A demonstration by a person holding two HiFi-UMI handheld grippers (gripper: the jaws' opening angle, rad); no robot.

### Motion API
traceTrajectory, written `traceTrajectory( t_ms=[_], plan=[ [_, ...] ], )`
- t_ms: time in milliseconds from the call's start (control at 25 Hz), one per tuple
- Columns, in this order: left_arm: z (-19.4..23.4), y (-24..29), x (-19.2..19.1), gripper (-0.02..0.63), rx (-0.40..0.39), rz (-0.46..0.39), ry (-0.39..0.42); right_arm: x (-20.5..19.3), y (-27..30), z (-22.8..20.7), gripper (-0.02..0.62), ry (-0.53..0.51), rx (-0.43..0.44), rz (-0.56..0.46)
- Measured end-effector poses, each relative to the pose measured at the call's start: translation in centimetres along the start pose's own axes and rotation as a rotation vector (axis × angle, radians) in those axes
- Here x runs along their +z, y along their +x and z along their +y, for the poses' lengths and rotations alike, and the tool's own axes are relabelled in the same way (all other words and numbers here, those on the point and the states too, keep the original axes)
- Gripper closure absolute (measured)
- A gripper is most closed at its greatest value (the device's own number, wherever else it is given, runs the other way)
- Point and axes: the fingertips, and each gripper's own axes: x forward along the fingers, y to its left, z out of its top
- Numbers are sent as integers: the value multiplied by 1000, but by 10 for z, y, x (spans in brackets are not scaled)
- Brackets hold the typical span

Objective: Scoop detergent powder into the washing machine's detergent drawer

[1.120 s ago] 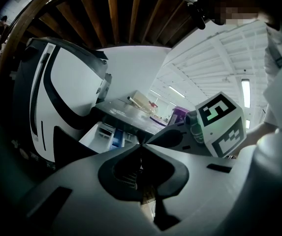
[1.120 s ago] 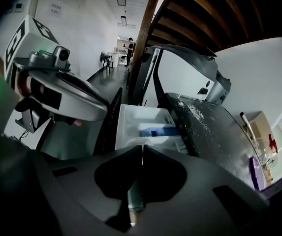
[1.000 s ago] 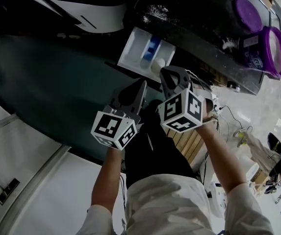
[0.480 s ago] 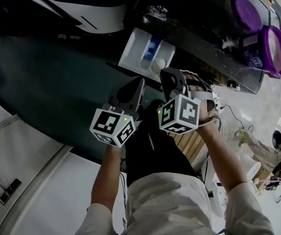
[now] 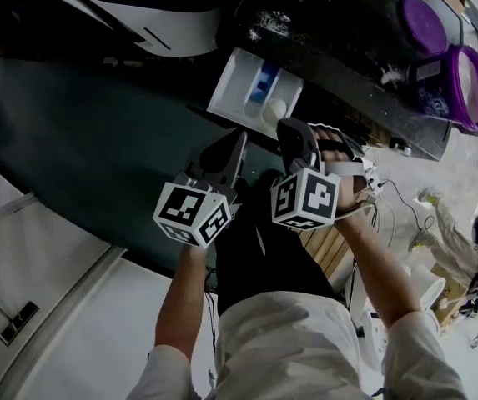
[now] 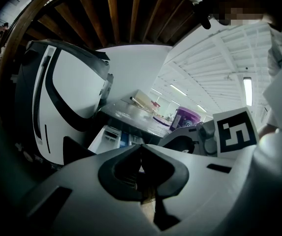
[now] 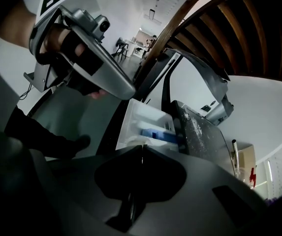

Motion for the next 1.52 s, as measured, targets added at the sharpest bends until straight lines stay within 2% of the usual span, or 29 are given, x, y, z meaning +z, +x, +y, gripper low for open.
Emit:
traceTrajectory(
  t_ms=[120,240,320,640,960,1520],
  plan=[
    [1,-1,1,588,2,1,2,0,0,-4,586,49,-1,-9],
    [2,-2,3,588,3,1,5,-2,0,-10,588,173,38,-30],
    [2,-2,4,587,3,1,6,-3,0,-14,588,209,58,-36],
    [-3,-5,10,588,6,-2,10,-1,-4,-8,589,73,26,-18],
    [-5,-9,16,586,19,-9,9,-2,-11,-10,589,0,-7,-27],
    [-15,-19,30,586,45,-27,24,-1,-24,-24,589,-20,-42,-61]
  ],
)
